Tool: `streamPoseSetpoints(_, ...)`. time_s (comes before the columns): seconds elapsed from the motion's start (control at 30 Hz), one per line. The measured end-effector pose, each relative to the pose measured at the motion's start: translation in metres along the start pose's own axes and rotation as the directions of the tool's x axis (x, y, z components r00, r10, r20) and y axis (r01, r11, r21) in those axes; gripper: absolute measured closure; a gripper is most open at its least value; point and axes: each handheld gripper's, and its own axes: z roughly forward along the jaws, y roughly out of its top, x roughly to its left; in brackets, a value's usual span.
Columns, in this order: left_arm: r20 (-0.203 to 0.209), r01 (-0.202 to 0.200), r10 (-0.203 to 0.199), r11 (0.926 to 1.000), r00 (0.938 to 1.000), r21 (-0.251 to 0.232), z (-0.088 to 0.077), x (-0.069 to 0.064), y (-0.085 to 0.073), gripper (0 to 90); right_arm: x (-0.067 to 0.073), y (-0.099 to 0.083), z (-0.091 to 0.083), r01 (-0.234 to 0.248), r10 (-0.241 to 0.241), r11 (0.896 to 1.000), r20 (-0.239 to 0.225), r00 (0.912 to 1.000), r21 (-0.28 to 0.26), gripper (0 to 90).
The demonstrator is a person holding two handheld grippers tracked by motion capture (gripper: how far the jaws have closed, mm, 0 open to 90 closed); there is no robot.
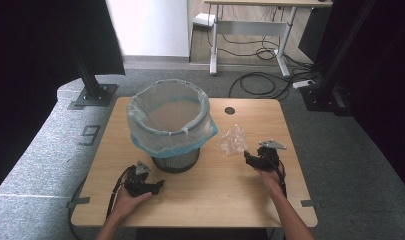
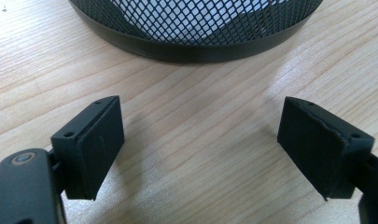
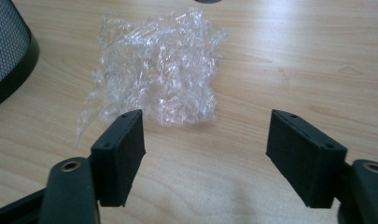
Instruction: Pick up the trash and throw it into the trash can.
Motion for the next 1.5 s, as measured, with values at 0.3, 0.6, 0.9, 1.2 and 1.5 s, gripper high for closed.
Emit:
streamPoseSetpoints(0.3, 0.000, 0.000, 0.000, 1.0000, 1.0000, 0.002, 0.000, 0.000, 0.000, 14.5, 0.002, 0.010, 0.016, 0.019, -0.019, 1.000, 0.015, 0.9997, -0.005, 33.9)
streamPoseSetpoints(0.6, 0.000, 0.000, 0.000, 1.0000, 1.0000, 0.002, 0.000, 0.000, 0.000, 14.5, 0.009, 0.015, 0.027, 0.052, -0.052, 0.999, -0.003, 0.9986, 0.013, 36.7)
streamPoseSetpoints(0.9, -0.001, 0.002, -0.002, 1.0000, 1.0000, 0.002, 0.000, 0.000, 0.000, 14.5, 0.010, 0.015, 0.044, 0.060, -0.059, 0.998, -0.025, 0.9980, 0.032, 39.1)
streamPoseSetpoints(1.2, -0.003, 0.003, -0.003, 1.0000, 1.0000, 0.002, 0.000, 0.000, 0.000, 14.5, 0.014, 0.020, 0.061, 0.053, -0.051, 0.998, -0.046, 0.9976, 0.043, 43.8)
streamPoseSetpoints(1.5, -0.003, 0.003, -0.003, 1.0000, 1.0000, 0.001, 0.000, 0.000, 0.000, 14.5, 0.011, 0.016, 0.065, 0.111, -0.106, 0.989, -0.054, 0.9929, 0.096, 83.0)
